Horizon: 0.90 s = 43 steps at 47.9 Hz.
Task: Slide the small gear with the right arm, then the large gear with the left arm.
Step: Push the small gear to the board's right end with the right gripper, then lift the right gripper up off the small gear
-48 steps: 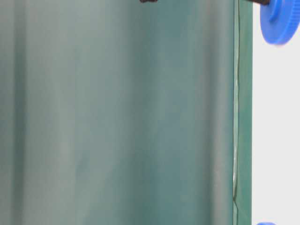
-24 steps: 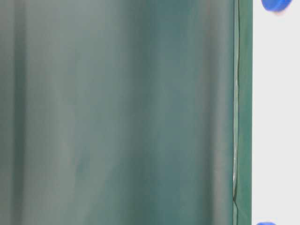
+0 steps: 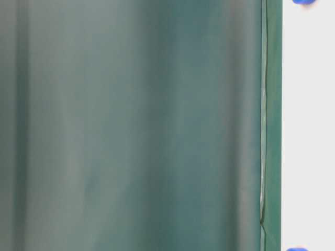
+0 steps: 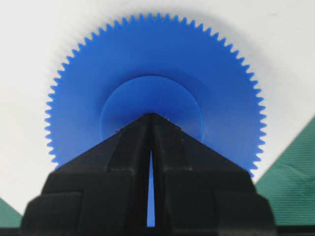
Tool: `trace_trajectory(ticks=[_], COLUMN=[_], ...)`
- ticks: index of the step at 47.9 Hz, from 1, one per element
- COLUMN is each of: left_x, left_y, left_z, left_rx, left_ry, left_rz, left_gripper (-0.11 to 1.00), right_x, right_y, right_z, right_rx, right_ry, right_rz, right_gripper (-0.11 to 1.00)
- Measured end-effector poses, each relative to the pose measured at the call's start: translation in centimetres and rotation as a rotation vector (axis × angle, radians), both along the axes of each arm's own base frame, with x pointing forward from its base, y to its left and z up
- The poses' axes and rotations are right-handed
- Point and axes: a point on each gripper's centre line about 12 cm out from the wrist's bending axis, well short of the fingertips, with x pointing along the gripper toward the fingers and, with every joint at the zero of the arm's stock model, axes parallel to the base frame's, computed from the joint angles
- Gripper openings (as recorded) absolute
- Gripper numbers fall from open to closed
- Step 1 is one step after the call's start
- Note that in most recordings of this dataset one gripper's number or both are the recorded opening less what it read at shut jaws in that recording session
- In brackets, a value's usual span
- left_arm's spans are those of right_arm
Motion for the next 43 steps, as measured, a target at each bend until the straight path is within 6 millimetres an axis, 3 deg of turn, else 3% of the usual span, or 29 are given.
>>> trace_trajectory(ticks=[20,43], left_x=[0.0,0.0], left_y=[0.0,0.0], left_z=[0.0,0.0], left_rx=[0.002,0.000], left_ry=[0.000,0.000], left_rz=[0.000,0.000], left_gripper=[0.00,0.00], right_x=[-2.6,0.5], right_y=[0.3,-0.1], right_z=[1.2,3.5], right_rx=[-0.034,-0.157], right_ry=[-0.021,-0.180], right_rz=[-0.038,0.142], right_gripper=[0.50,0.50])
